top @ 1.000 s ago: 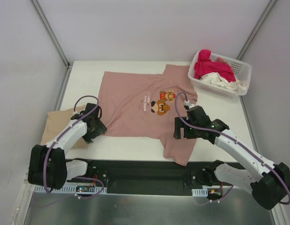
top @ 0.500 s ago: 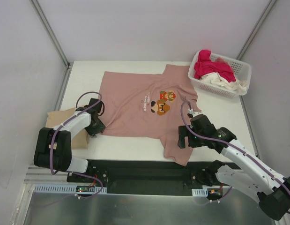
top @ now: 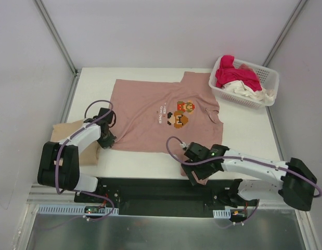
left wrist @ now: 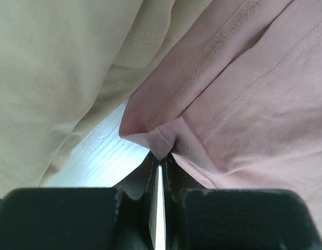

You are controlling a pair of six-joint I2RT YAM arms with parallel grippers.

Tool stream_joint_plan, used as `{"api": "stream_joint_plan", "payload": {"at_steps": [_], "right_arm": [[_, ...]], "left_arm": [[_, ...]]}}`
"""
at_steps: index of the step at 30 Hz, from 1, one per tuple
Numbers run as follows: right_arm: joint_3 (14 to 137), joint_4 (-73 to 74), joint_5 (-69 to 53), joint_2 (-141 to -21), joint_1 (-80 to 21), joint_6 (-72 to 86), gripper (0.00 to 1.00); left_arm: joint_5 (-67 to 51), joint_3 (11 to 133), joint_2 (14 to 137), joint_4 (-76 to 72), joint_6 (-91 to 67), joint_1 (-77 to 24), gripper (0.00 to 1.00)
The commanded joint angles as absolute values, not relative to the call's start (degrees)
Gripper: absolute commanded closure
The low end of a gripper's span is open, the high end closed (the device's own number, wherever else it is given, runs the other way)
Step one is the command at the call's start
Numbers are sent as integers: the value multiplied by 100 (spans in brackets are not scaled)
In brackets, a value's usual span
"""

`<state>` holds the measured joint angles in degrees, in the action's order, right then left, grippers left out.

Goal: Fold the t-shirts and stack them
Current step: Grap the side of the flattened tshirt closest away from the robot with both arms

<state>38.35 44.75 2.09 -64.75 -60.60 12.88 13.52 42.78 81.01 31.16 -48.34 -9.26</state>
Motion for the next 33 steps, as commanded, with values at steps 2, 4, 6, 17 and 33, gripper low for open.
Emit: {"api": "stream_joint_plan", "payload": {"at_steps": [2, 4, 6, 17, 33], "right_arm": [[4298, 4035, 745, -7382, -6126, 1187, 21], [4403, 3999, 878, -7768, -6091, 1143, 23], [4447, 3973, 949, -8084, -5994, 1169, 33], [3903, 4805, 933, -6939, -6081, 2038, 99], [4288, 6942, 61, -5150, -7857, 3472, 99]], "left_arm": [[1362, 4043, 7489, 3155, -4781, -853, 100], [1354, 4008, 7366, 3155, -4772, -853, 100], [1310, 3973, 7304, 3138, -4781, -853, 100], [862, 3429, 6558, 3129, -4947, -861, 100], [351, 2847, 2840, 5062, -5977, -1169, 100]]}}
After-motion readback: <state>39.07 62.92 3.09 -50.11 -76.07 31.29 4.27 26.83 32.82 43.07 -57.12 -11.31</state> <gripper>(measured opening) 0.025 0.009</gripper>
